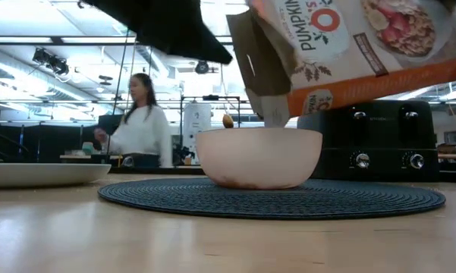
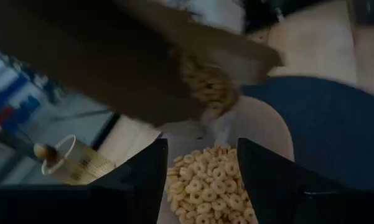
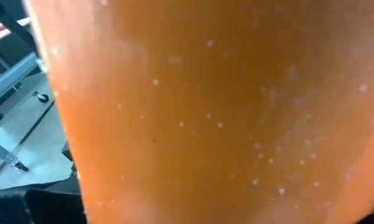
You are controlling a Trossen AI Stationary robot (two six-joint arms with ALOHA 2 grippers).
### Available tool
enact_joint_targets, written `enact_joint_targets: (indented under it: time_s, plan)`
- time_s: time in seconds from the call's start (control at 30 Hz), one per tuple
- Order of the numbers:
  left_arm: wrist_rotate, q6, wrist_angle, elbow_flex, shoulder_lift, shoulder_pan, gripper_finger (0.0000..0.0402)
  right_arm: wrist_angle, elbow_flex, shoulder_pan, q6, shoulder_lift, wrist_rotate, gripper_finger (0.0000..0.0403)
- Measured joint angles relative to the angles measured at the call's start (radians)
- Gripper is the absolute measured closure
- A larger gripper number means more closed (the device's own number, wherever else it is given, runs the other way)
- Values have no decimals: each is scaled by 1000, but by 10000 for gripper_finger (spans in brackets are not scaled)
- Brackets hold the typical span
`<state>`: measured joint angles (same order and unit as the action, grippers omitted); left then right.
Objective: Arrange a breakfast setting
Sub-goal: Pour the cereal into the orange bowl
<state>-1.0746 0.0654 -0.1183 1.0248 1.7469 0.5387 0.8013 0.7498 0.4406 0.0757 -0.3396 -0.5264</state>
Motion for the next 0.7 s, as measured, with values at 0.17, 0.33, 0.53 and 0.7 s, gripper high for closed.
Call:
enact_joint_targets:
  time_s: [0.17, 0.33, 0.53, 0.7]
  plan:
    - [-1, 205, 179, 0, -124, -3, 201, -1, 0, 0, -5, -1, -16, 93]
    - [0, 265, 176, -11, -171, 0, 201, -43, 0, 0, -22, 39, -31, 93]
    - [5, 212, -130, -125, -173, -7, 201, -63, 0, 0, 3, 149, -23, 95]
    - [130, 186, -555, -311, -167, -65, 200, -81, 0, 0, 26, 230, -28, 95]
